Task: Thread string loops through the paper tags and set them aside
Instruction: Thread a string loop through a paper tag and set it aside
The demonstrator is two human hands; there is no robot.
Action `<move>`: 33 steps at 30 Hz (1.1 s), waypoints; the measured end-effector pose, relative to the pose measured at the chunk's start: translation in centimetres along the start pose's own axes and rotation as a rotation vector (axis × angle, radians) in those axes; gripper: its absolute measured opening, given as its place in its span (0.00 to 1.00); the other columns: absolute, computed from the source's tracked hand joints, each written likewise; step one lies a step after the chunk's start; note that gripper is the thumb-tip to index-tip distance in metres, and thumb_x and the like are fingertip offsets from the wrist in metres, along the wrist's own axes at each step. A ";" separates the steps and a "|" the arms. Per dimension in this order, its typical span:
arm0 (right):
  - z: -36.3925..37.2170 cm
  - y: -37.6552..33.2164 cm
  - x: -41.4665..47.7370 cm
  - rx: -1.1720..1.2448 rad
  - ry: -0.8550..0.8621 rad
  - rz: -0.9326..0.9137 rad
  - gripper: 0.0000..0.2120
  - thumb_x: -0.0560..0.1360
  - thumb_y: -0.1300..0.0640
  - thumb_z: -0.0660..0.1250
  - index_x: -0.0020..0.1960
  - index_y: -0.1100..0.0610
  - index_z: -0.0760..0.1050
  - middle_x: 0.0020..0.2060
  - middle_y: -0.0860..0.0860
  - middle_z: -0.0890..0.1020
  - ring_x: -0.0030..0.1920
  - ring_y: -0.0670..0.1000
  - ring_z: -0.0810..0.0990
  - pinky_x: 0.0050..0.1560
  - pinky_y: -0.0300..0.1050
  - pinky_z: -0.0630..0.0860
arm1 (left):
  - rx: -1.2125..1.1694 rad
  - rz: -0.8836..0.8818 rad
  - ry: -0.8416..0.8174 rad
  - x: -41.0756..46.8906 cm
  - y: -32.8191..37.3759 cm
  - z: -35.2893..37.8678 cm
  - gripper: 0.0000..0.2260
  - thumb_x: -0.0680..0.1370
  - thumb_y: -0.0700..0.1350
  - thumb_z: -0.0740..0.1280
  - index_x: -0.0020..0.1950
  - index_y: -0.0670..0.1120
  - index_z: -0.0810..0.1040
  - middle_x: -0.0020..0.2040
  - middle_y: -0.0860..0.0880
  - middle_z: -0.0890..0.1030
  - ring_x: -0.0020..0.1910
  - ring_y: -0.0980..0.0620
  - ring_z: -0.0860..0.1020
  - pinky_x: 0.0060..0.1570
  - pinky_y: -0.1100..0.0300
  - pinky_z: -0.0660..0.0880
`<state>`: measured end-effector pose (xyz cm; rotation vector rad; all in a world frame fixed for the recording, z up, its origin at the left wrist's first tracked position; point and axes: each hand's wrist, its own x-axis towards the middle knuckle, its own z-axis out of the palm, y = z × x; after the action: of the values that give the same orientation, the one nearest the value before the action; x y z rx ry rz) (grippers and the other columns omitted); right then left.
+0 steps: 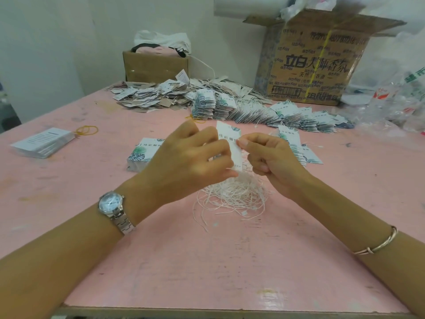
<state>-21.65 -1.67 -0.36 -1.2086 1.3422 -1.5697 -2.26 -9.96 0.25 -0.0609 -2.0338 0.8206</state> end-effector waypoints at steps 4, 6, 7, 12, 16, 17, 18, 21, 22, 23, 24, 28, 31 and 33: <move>-0.2 0.2 0.3 -0.018 0.062 -0.034 0.03 0.75 0.60 0.70 0.43 0.59 0.80 0.23 0.48 0.63 0.21 0.45 0.57 0.23 0.35 0.56 | -0.017 -0.378 -0.153 -0.3 -1.5 0.1 0.21 0.80 0.61 0.62 0.54 0.45 0.82 0.47 0.47 0.83 0.46 0.45 0.79 0.47 0.52 0.64; -0.4 0.2 0.2 -0.046 0.065 -0.048 0.03 0.75 0.61 0.70 0.43 0.59 0.80 0.21 0.47 0.66 0.21 0.46 0.57 0.24 0.36 0.55 | 0.072 -0.670 -0.311 -1.0 -2.8 0.3 0.22 0.81 0.60 0.58 0.60 0.43 0.78 0.52 0.43 0.80 0.52 0.42 0.76 0.51 0.49 0.65; -0.4 0.3 0.2 -0.066 0.060 -0.053 0.03 0.75 0.61 0.70 0.43 0.59 0.81 0.21 0.46 0.67 0.21 0.46 0.57 0.25 0.36 0.55 | 0.139 -0.781 -0.413 -1.6 -3.5 0.4 0.24 0.81 0.60 0.57 0.61 0.42 0.77 0.54 0.41 0.78 0.54 0.40 0.74 0.53 0.47 0.65; -0.3 0.8 0.2 -0.130 0.033 -0.057 0.02 0.75 0.63 0.70 0.45 0.61 0.80 0.20 0.45 0.69 0.19 0.45 0.59 0.23 0.35 0.56 | 0.231 -1.057 -0.950 -4.7 -6.4 0.8 0.33 0.75 0.71 0.55 0.44 0.42 0.78 0.40 0.42 0.74 0.44 0.42 0.74 0.47 0.50 0.68; -0.1 1.0 0.2 -0.147 0.026 -0.059 0.01 0.75 0.64 0.70 0.45 0.61 0.81 0.20 0.45 0.69 0.20 0.44 0.59 0.22 0.34 0.57 | 0.164 -1.089 -1.089 -6.1 -7.6 1.2 0.32 0.71 0.75 0.56 0.34 0.45 0.73 0.34 0.45 0.73 0.40 0.44 0.73 0.40 0.56 0.65; -0.1 1.0 0.1 -0.150 0.024 -0.061 0.01 0.75 0.64 0.70 0.44 0.61 0.81 0.20 0.46 0.69 0.20 0.44 0.59 0.22 0.34 0.57 | 0.132 -1.119 -1.093 -6.3 -7.9 1.2 0.33 0.71 0.75 0.56 0.34 0.45 0.75 0.33 0.45 0.74 0.40 0.44 0.74 0.39 0.56 0.65; 0.0 1.0 0.1 -0.156 0.021 -0.064 0.01 0.75 0.64 0.70 0.45 0.62 0.81 0.20 0.46 0.69 0.20 0.44 0.59 0.22 0.34 0.57 | 0.101 -1.149 -1.088 -6.4 -8.2 1.1 0.32 0.71 0.75 0.58 0.35 0.45 0.76 0.33 0.45 0.75 0.40 0.44 0.75 0.38 0.57 0.64; 0.1 1.0 0.0 -0.163 0.012 -0.064 0.01 0.75 0.65 0.70 0.45 0.63 0.80 0.20 0.46 0.69 0.20 0.45 0.59 0.22 0.35 0.57 | 0.096 -1.182 -1.070 -6.6 -8.7 0.9 0.31 0.71 0.74 0.60 0.36 0.45 0.77 0.33 0.46 0.77 0.37 0.46 0.75 0.36 0.58 0.64; 0.1 1.0 0.0 -0.161 0.011 -0.061 0.01 0.75 0.65 0.70 0.45 0.63 0.80 0.20 0.46 0.69 0.20 0.45 0.59 0.22 0.34 0.57 | 0.110 -1.186 -1.065 -6.5 -8.7 0.9 0.31 0.71 0.74 0.61 0.36 0.45 0.77 0.34 0.46 0.77 0.37 0.46 0.74 0.37 0.57 0.64; 0.2 1.0 0.0 -0.161 0.011 -0.058 0.01 0.75 0.66 0.70 0.45 0.64 0.80 0.21 0.46 0.70 0.20 0.44 0.59 0.22 0.34 0.57 | 0.128 -1.191 -1.060 -6.5 -8.7 0.9 0.30 0.71 0.74 0.61 0.37 0.45 0.76 0.34 0.45 0.76 0.37 0.45 0.73 0.39 0.56 0.64; 0.2 1.0 0.0 -0.165 0.011 -0.056 0.01 0.75 0.66 0.70 0.45 0.64 0.80 0.21 0.46 0.70 0.20 0.44 0.60 0.22 0.34 0.57 | 0.151 -1.196 -1.056 -6.5 -8.7 0.9 0.30 0.71 0.73 0.62 0.37 0.45 0.76 0.34 0.46 0.75 0.37 0.45 0.72 0.41 0.55 0.63; 0.2 1.0 -0.1 -0.183 0.014 -0.054 0.02 0.75 0.65 0.70 0.46 0.64 0.80 0.21 0.46 0.71 0.20 0.44 0.60 0.22 0.34 0.58 | 0.218 -1.223 -0.981 -6.0 -8.8 0.6 0.23 0.76 0.66 0.64 0.43 0.46 0.82 0.32 0.47 0.71 0.37 0.46 0.68 0.47 0.52 0.63; 0.2 1.0 -0.1 -0.178 0.013 -0.068 0.01 0.75 0.65 0.70 0.46 0.64 0.80 0.22 0.45 0.73 0.20 0.44 0.61 0.21 0.34 0.59 | 0.144 -1.249 -0.782 -5.1 -8.6 0.2 0.18 0.79 0.57 0.64 0.38 0.45 0.82 0.33 0.47 0.78 0.31 0.48 0.69 0.46 0.53 0.62; 0.2 1.0 -0.2 -0.189 0.036 -0.093 0.01 0.75 0.66 0.70 0.45 0.63 0.80 0.24 0.43 0.76 0.19 0.44 0.61 0.21 0.34 0.60 | 0.059 -1.257 -0.591 -4.2 -8.3 -0.2 0.15 0.78 0.54 0.65 0.35 0.48 0.79 0.36 0.47 0.81 0.35 0.46 0.73 0.48 0.52 0.67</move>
<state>-21.47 -1.77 -1.36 -1.3802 1.5036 -1.5629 2.55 -17.75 1.98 1.4770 -2.0063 0.0534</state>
